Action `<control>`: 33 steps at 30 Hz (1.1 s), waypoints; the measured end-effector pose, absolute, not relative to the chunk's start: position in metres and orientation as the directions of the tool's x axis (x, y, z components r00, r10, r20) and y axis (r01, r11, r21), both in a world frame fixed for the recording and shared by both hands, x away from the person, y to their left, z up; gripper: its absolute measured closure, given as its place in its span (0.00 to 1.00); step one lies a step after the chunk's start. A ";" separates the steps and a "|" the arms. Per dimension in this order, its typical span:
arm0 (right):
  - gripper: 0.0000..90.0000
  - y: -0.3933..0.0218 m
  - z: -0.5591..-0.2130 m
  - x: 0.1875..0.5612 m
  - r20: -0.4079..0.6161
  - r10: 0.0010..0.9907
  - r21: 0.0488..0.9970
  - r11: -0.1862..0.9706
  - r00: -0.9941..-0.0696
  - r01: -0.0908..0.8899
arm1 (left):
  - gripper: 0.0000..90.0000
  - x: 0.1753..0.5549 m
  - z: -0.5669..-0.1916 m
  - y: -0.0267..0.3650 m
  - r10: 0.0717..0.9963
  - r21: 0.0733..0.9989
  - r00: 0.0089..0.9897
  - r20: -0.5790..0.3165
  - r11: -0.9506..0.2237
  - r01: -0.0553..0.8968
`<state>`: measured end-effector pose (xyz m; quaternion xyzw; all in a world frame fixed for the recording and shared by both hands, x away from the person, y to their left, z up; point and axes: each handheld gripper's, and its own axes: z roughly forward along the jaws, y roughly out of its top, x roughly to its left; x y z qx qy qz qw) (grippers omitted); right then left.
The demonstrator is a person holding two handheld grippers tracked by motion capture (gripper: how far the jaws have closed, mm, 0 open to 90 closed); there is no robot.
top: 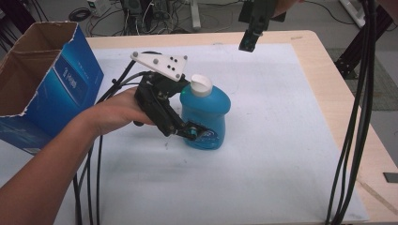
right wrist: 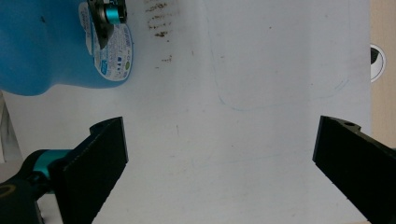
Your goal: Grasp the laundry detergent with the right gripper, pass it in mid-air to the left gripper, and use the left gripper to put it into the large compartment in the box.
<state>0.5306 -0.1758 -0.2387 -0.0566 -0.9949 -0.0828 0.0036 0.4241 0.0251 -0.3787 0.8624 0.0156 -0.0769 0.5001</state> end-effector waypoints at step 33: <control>0.03 -0.175 -0.237 0.527 0.011 0.108 0.163 0.981 -0.994 0.109 | 0.02 0.418 -0.338 0.065 0.153 0.787 0.980 -0.131 -0.585 0.196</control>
